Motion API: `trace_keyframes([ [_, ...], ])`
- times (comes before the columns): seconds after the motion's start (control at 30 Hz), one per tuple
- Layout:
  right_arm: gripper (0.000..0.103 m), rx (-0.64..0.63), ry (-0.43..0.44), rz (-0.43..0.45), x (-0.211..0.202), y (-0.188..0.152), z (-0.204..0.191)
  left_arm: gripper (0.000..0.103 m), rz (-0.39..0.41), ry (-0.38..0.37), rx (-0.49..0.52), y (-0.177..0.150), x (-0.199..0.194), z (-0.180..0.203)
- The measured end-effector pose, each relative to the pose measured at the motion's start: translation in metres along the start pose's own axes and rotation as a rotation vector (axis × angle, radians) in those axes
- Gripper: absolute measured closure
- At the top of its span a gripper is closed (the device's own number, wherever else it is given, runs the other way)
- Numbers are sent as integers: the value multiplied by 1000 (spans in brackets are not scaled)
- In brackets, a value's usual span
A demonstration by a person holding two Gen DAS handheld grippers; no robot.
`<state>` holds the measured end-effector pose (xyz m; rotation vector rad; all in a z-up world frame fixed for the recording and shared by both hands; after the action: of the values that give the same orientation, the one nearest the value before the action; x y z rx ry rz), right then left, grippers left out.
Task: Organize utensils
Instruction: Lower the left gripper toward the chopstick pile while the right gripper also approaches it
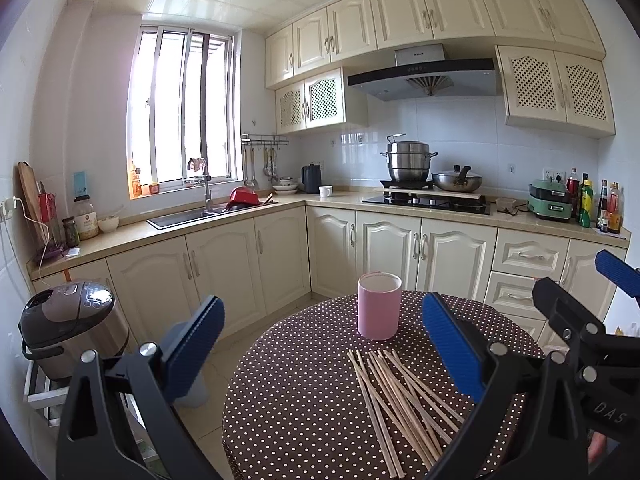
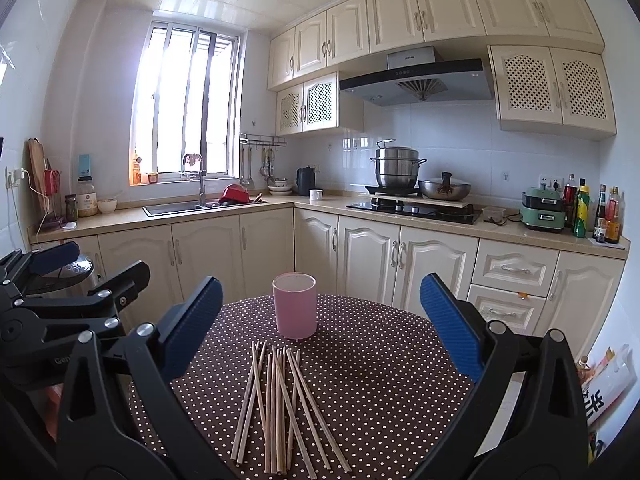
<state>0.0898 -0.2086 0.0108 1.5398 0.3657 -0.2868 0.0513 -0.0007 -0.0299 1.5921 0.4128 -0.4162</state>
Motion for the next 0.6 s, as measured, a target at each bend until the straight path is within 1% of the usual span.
trace_keyframes([
  [0.3, 6, -1, 21, -62, 31, -6, 2, 6, -56, 0, 11, -3, 35, 1],
  [0.37, 6, -4, 35, -86, 41, -8, 3, 6, -99, -13, 27, -5, 50, 1],
  [0.43, 6, -5, 57, -123, 55, -11, 4, 6, -160, -23, 43, -7, 67, 2],
  [0.5, 6, -1, 76, -162, 68, -16, 4, 6, -243, -37, 59, -11, 90, 2],
  [0.53, 6, 4, 80, -186, 77, -18, 5, 6, -268, -44, 63, -13, 98, 2],
  [0.6, 6, 8, 68, -235, 94, -24, 8, 6, -340, -53, 74, -19, 121, 2],
])
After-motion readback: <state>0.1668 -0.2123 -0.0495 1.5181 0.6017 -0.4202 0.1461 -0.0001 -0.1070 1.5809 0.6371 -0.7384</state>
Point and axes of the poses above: each gripper's, at about its wrist camera, not at the fingertips, and x roughly the way its jaws point, z to its right, y to its top, the point moved 1 cm from there along x, roughly the way its jaws point, and after that the axes turned 15 degrees about -z, right-handed, at the moved point
